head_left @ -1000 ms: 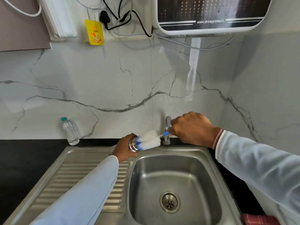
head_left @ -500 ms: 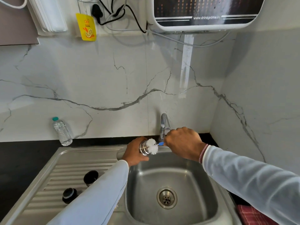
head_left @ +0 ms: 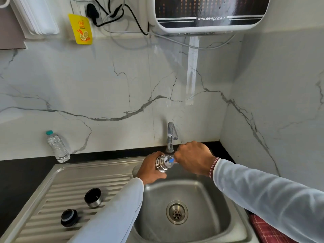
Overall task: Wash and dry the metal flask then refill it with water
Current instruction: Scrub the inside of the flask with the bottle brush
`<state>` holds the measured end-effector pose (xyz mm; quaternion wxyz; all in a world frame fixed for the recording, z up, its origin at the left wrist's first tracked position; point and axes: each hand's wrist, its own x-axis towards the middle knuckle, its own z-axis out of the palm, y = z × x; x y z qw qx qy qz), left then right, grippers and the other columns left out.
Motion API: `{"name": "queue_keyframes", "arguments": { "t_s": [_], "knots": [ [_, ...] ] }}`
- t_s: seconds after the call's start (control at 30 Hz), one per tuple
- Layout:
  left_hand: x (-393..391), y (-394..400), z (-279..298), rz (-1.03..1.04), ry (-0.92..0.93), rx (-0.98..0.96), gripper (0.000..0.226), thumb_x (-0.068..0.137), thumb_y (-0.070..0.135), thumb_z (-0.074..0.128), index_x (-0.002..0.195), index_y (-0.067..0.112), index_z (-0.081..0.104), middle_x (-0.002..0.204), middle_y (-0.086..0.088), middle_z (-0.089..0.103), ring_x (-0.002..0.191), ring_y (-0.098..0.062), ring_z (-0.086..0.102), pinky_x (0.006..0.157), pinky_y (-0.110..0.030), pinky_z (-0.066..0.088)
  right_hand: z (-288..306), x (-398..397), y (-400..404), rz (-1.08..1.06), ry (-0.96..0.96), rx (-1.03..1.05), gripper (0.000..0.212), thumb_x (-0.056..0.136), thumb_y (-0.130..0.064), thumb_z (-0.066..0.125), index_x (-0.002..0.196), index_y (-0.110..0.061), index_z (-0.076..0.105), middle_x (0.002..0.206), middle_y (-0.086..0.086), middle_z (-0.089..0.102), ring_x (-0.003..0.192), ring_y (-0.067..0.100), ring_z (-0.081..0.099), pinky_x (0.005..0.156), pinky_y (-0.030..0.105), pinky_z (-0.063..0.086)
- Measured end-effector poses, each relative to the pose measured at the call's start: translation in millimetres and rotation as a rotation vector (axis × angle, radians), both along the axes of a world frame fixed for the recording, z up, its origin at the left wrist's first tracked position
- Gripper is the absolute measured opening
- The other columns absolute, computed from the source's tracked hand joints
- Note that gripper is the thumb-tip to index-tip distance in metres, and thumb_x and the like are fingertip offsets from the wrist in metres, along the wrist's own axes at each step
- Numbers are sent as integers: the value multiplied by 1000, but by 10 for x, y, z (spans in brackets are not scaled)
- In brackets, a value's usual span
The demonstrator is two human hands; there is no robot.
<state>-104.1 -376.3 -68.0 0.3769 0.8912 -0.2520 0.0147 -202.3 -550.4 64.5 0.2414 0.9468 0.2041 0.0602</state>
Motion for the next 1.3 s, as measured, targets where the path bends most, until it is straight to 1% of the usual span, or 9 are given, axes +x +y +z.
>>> {"name": "queue_keyframes", "arguments": {
  "t_s": [0.17, 0.4, 0.53, 0.6, 0.7, 0.9, 1.03, 1.1, 1.3],
  "knots": [
    [71, -77, -3, -51, -81, 44, 64, 43, 34, 80, 104, 23, 66, 90, 8, 66, 78, -17, 62, 72, -32, 47, -52, 52, -89, -207, 132, 298, 15, 99, -27, 56, 107, -15, 62, 101, 6, 61, 90, 30, 64, 68, 34, 40],
    [-10, -173, -206, -13, -133, 43, 65, 48, 36, 80, 110, 21, 65, 97, 6, 63, 84, -15, 52, 74, -31, 35, -59, 210, -395, -633, 728, 971, 30, 100, -29, 58, 90, -11, 80, 62, 1, 55, 43, 16, 38, 42, 23, 32],
    [12, -204, -205, -17, -73, 59, 67, 48, 35, 81, 111, 23, 64, 99, 7, 62, 89, -16, 54, 74, -28, 36, -293, 104, -452, -252, 174, 344, 29, 98, -41, 57, 99, -14, 67, 96, 7, 70, 87, 30, 67, 75, 35, 51],
    [30, -191, -192, -21, -19, 34, 65, 48, 34, 83, 108, 26, 62, 97, 8, 62, 89, -16, 56, 72, -26, 38, -477, 25, -539, 102, -282, -4, 14, 94, -31, 63, 90, -17, 64, 82, 4, 62, 74, 27, 60, 68, 37, 45],
    [37, -197, -181, -41, 3, 24, 64, 50, 29, 88, 108, 28, 62, 99, 7, 64, 90, -15, 57, 70, -21, 38, -655, 14, -773, 357, -473, -89, 12, 97, -23, 61, 87, -16, 62, 71, 1, 53, 56, 22, 49, 52, 35, 39],
    [-19, -257, -215, 0, -44, 42, 67, 53, 24, 92, 114, 21, 64, 107, 3, 66, 98, -18, 58, 83, -31, 48, -701, 64, -779, 72, -69, -14, 24, 102, -36, 55, 105, -15, 64, 81, 5, 66, 60, 28, 64, 49, 33, 35],
    [-27, -297, -221, -25, -86, 95, 65, 55, 24, 92, 114, 20, 65, 111, 2, 67, 103, -20, 58, 90, -34, 43, -475, 103, -593, -521, 596, 801, 44, 105, -41, 44, 90, -14, 76, 60, -5, 55, 48, 12, 43, 49, 25, 35],
    [-30, -296, -198, -27, -68, 79, 66, 54, 26, 92, 113, 22, 64, 109, 3, 66, 100, -18, 57, 92, -38, 47, -358, 144, -621, -541, 694, 884, 45, 104, -43, 46, 85, -16, 77, 56, -6, 52, 44, 10, 40, 47, 23, 36],
    [-11, -270, -176, -20, 40, 15, 73, 51, 24, 91, 119, 22, 64, 109, 3, 69, 96, -17, 63, 83, -34, 54, -496, 12, -707, 85, -281, 11, 20, 95, -34, 64, 97, -15, 63, 86, 5, 60, 73, 27, 59, 64, 37, 42]
  ]
}}
